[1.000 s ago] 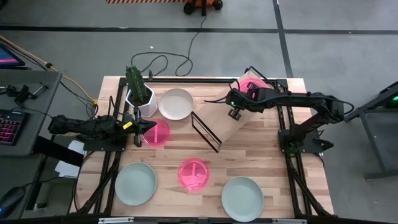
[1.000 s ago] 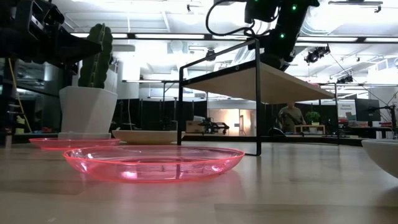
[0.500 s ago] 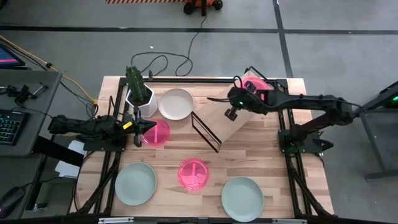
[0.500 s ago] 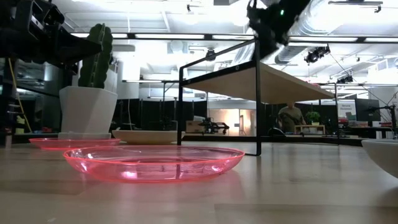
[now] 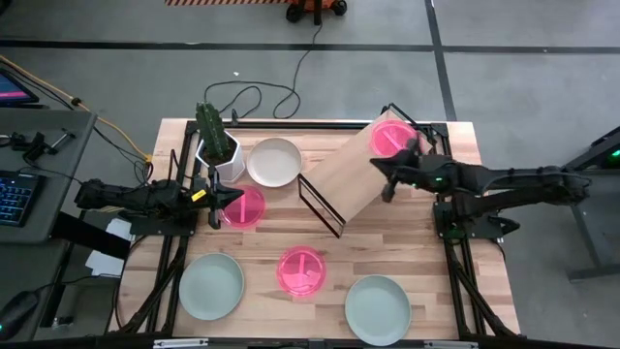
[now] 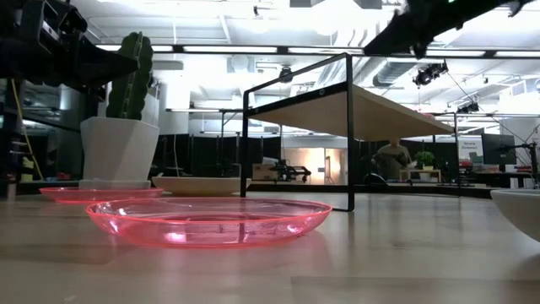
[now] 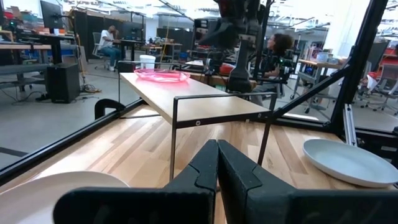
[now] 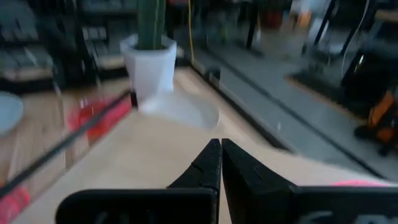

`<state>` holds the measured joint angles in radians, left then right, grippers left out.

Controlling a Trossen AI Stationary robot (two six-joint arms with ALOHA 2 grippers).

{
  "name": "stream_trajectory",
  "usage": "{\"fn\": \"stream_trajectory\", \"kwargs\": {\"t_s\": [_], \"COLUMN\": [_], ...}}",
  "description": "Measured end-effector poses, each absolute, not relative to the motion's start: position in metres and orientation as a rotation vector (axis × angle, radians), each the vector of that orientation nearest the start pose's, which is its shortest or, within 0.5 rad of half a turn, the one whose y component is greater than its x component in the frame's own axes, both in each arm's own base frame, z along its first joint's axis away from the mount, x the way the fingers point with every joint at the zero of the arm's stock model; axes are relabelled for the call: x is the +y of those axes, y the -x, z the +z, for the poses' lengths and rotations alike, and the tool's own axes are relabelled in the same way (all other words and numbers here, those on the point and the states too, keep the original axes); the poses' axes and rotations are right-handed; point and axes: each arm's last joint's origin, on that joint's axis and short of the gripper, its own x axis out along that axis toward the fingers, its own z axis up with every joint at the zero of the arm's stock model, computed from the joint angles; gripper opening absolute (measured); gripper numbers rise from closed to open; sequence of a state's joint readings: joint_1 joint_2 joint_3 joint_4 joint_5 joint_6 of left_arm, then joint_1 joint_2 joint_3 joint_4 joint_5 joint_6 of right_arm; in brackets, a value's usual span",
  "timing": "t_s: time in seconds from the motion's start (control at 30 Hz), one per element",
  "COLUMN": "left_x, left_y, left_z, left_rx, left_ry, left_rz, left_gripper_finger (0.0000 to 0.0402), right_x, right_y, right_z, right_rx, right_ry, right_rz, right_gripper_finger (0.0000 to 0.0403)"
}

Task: Place and stack plates onto a shelf
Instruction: Put the left blue plate on the shelf

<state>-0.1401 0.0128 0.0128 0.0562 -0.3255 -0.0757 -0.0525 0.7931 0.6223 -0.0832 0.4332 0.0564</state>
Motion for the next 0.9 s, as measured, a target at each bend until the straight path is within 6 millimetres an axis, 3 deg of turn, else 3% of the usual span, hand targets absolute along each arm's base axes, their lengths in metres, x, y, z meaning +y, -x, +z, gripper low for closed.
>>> {"fn": "stream_trajectory", "kwargs": {"t_s": [0.13,0.3,0.47,0.9], "left_x": [-0.004,-0.004,-0.004,-0.003], "left_y": [-0.096,-0.096,-0.096,-0.093], "left_z": [0.172,0.172,0.172,0.192], "left_rx": [-0.062,-0.061,-0.067,-0.268], "left_ry": [0.088,0.088,0.129,0.155], "left_rz": [0.183,0.183,0.182,0.178], "left_gripper_finger": [0.0,0.0,0.0,0.0], "right_x": [-0.019,-0.017,-0.017,-0.015], "right_y": [-0.156,-0.143,-0.141,-0.144], "right_z": [0.284,0.257,0.243,0.245], "right_rx": [0.117,0.049,-0.05,-0.128], "right_ry": [-0.001,-0.002,-0.024,-0.039], "right_rz": [-0.442,-0.416,-0.381,-0.327], "right_gripper_finger": [0.0,0.0,0.0,0.0]}}
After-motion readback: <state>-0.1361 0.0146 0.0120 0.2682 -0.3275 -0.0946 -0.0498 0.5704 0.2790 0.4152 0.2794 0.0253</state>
